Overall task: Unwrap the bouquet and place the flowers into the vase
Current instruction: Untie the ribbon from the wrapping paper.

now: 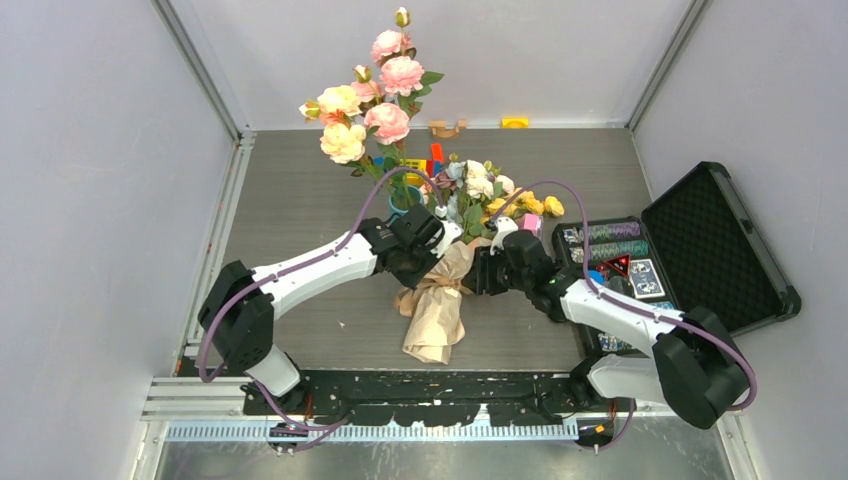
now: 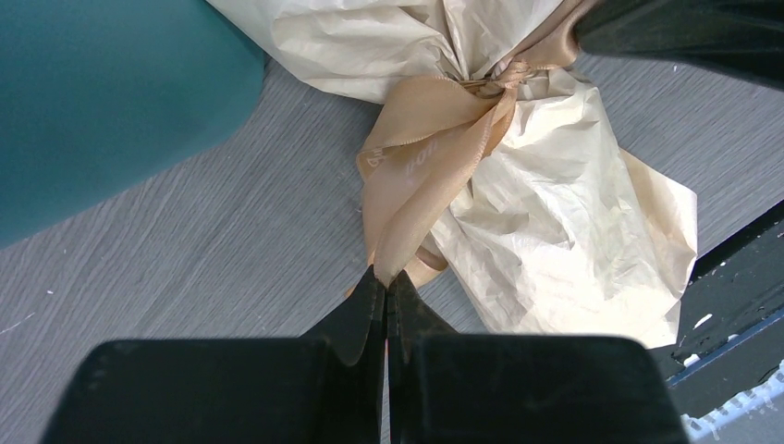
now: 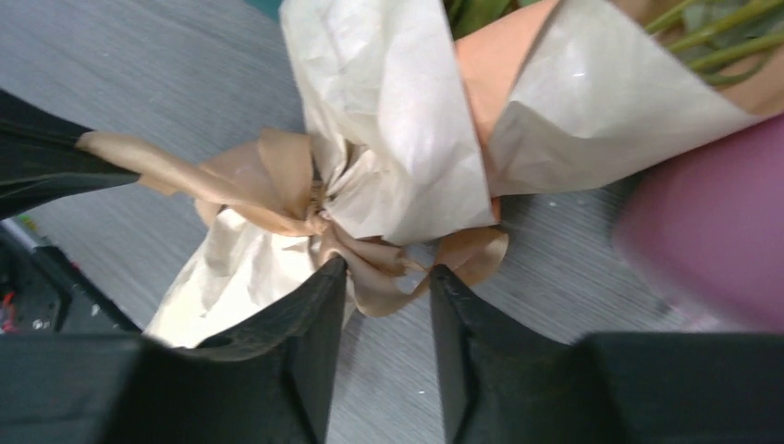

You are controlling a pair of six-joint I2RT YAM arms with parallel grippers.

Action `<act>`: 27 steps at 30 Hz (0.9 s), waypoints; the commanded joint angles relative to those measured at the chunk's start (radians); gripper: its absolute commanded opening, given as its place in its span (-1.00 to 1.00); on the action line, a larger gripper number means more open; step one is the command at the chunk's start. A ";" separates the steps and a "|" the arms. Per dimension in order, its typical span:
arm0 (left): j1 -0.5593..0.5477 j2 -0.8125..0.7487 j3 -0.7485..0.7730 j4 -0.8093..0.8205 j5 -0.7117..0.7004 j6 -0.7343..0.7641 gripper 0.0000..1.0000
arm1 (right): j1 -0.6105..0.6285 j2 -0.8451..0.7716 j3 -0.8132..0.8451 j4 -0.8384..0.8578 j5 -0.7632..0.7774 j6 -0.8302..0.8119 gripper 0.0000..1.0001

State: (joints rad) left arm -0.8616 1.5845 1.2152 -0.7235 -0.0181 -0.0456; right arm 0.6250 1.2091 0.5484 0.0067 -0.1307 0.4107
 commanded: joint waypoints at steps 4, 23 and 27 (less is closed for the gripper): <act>0.004 0.003 0.037 -0.008 0.005 -0.008 -1.00 | -0.002 0.035 0.057 0.011 -0.164 -0.019 -0.41; 0.004 -0.001 0.040 -0.012 0.005 -0.010 -1.00 | 0.099 0.092 0.142 -0.068 -0.319 0.128 -0.38; 0.004 -0.004 0.040 -0.013 0.002 -0.008 -1.00 | 0.138 0.116 0.153 0.001 -0.319 0.178 -0.39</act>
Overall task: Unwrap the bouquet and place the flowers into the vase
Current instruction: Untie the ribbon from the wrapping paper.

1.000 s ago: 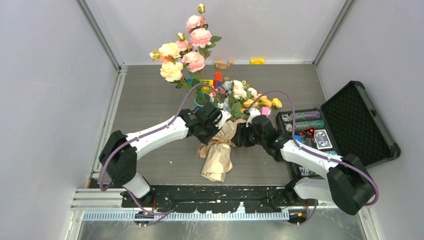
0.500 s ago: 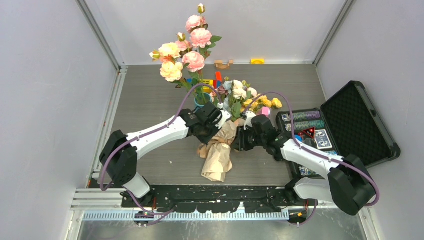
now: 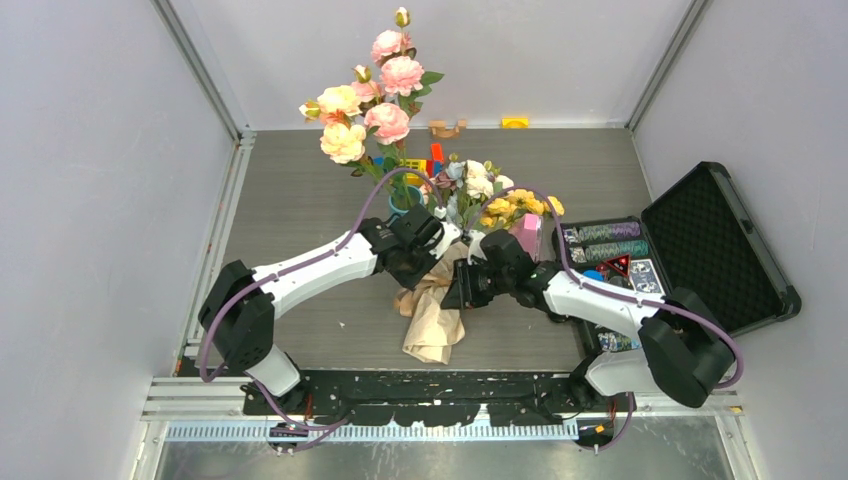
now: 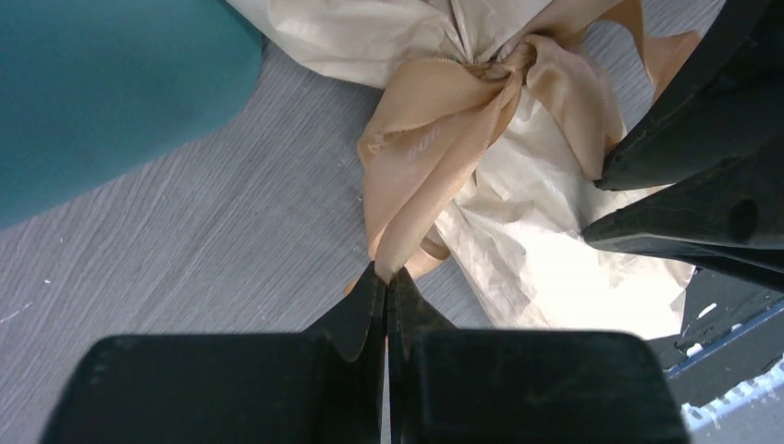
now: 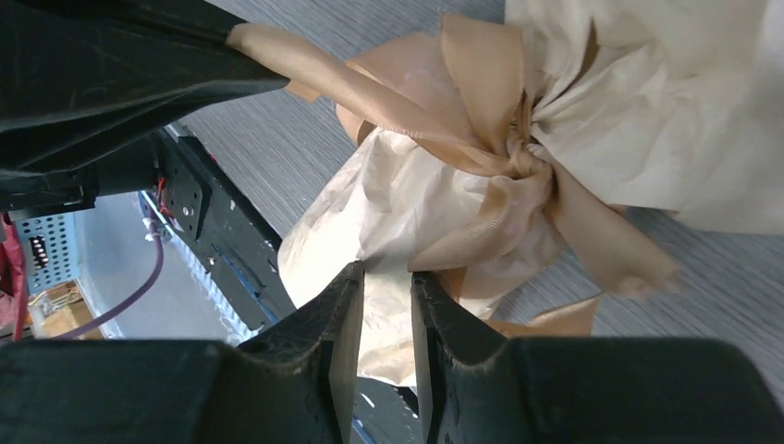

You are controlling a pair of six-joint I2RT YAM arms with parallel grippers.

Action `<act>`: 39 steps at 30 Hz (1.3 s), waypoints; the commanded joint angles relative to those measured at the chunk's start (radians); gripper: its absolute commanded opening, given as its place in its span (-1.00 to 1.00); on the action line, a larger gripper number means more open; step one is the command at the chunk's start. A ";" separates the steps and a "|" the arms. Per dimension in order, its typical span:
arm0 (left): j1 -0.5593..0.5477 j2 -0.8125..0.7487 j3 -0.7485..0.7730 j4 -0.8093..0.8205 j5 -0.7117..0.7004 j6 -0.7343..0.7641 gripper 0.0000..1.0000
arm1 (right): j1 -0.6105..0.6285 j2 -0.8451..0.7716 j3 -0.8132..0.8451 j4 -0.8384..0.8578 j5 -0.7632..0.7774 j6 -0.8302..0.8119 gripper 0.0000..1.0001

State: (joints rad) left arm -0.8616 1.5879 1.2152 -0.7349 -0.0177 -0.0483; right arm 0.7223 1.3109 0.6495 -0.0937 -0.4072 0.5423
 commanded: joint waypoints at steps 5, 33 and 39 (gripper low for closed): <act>0.004 -0.011 0.039 -0.001 -0.001 -0.006 -1.00 | 0.077 0.026 0.056 0.159 -0.030 0.084 -0.34; 0.004 -0.007 0.035 0.005 -0.009 -0.007 -1.00 | 0.049 -0.252 0.091 -0.210 0.515 0.129 0.07; 0.004 -0.007 0.035 0.003 -0.009 -0.009 -1.00 | 0.043 -0.242 0.017 -0.118 0.570 0.208 0.00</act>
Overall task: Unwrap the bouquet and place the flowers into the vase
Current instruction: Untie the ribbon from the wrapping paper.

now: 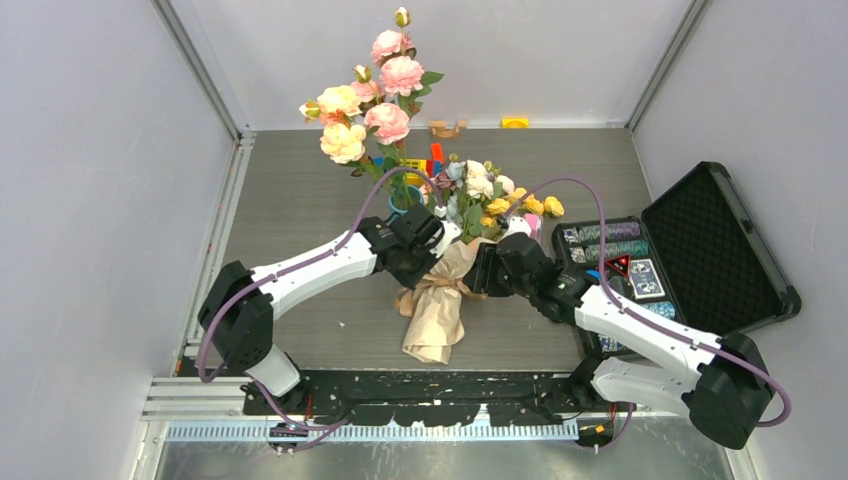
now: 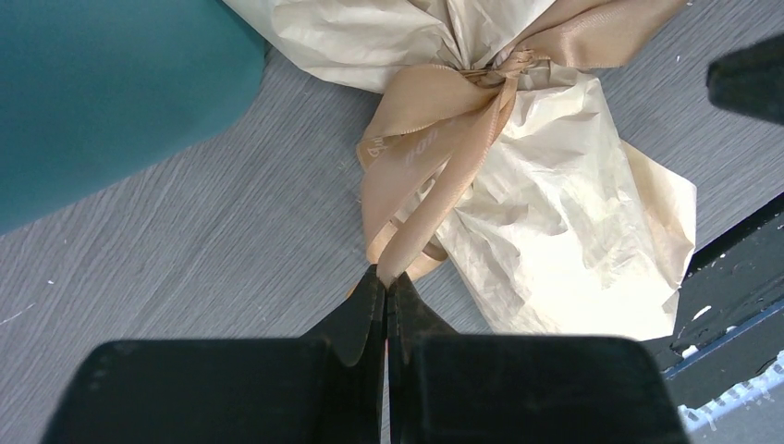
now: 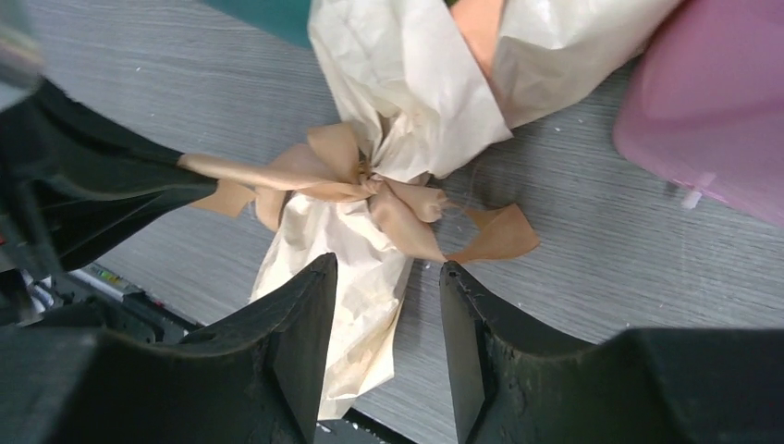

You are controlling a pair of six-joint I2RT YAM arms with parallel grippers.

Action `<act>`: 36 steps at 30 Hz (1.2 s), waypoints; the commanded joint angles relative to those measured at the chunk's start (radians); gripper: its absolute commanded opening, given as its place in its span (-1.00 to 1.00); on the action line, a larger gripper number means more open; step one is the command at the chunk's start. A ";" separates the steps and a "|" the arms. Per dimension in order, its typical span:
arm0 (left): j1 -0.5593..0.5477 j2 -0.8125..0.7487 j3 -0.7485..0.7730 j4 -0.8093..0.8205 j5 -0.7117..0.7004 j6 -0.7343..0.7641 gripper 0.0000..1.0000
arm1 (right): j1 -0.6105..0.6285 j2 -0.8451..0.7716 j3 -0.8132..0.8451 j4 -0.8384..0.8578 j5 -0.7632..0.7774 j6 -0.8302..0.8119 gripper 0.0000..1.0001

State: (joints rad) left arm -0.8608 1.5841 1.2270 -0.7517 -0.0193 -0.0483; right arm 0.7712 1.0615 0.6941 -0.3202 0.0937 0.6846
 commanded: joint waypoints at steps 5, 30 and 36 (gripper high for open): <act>0.003 -0.003 0.025 0.019 -0.004 -0.010 -1.00 | -0.032 0.046 -0.054 0.172 0.058 0.076 -0.06; 0.003 -0.002 0.025 0.019 -0.001 -0.010 -1.00 | -0.060 0.142 -0.064 0.219 -0.021 0.072 -0.53; 0.003 -0.001 0.026 0.017 -0.008 -0.010 -1.00 | -0.061 0.113 -0.070 0.206 0.004 0.067 -0.76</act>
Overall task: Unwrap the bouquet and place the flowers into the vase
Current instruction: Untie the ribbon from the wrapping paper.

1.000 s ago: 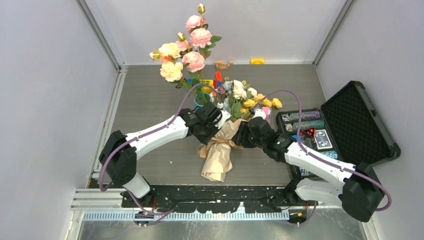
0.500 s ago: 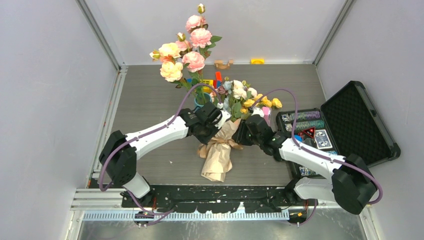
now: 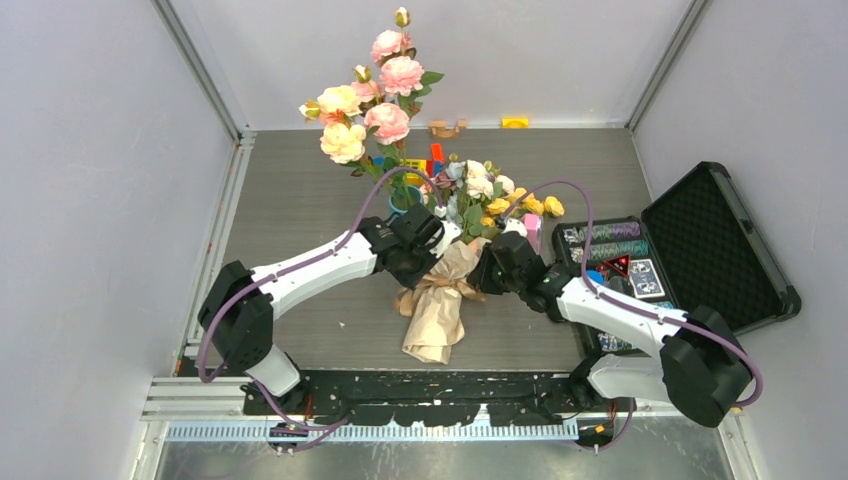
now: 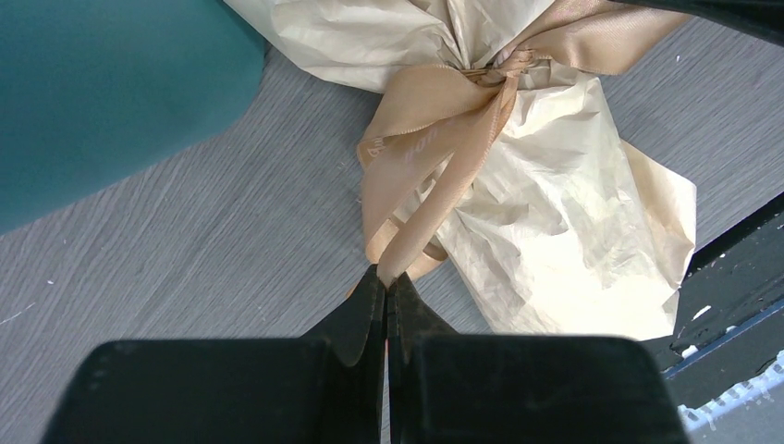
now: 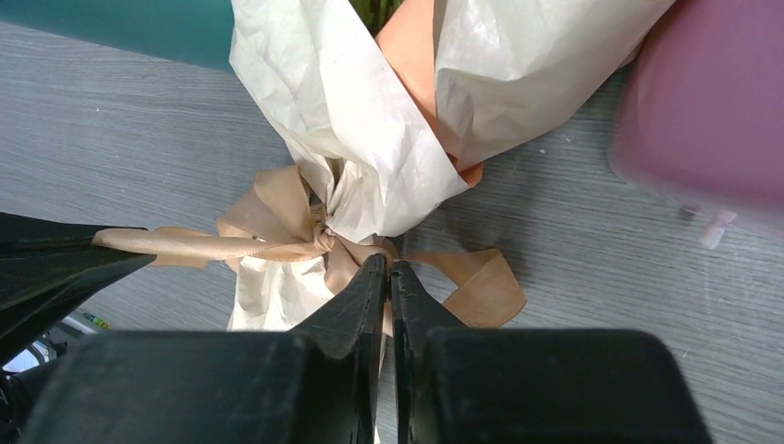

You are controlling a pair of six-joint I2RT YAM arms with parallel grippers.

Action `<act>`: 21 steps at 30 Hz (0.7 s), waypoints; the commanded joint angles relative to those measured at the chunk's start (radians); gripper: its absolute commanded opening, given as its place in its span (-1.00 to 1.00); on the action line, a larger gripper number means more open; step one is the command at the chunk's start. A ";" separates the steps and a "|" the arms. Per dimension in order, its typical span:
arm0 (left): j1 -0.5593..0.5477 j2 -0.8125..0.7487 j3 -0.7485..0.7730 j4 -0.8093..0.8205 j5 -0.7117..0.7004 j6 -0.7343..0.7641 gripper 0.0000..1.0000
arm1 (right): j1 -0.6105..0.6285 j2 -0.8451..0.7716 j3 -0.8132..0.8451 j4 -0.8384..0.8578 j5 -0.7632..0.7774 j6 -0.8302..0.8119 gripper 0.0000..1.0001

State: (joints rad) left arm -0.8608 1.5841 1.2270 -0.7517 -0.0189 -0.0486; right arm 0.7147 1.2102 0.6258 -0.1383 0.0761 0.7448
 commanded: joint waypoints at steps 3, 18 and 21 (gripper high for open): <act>0.003 -0.005 0.025 0.016 -0.025 -0.009 -1.00 | -0.005 -0.048 -0.008 0.022 0.038 0.000 -0.98; 0.003 0.003 0.023 0.011 -0.049 -0.011 -1.00 | -0.004 -0.142 -0.033 -0.065 0.165 -0.044 -1.00; 0.003 0.005 0.025 0.009 -0.048 -0.011 -1.00 | -0.004 -0.158 -0.032 -0.093 0.183 -0.052 -1.00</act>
State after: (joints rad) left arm -0.8608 1.5860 1.2270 -0.7521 -0.0528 -0.0494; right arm 0.7151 1.0958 0.5930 -0.1967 0.1757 0.7143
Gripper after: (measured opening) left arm 0.010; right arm 0.020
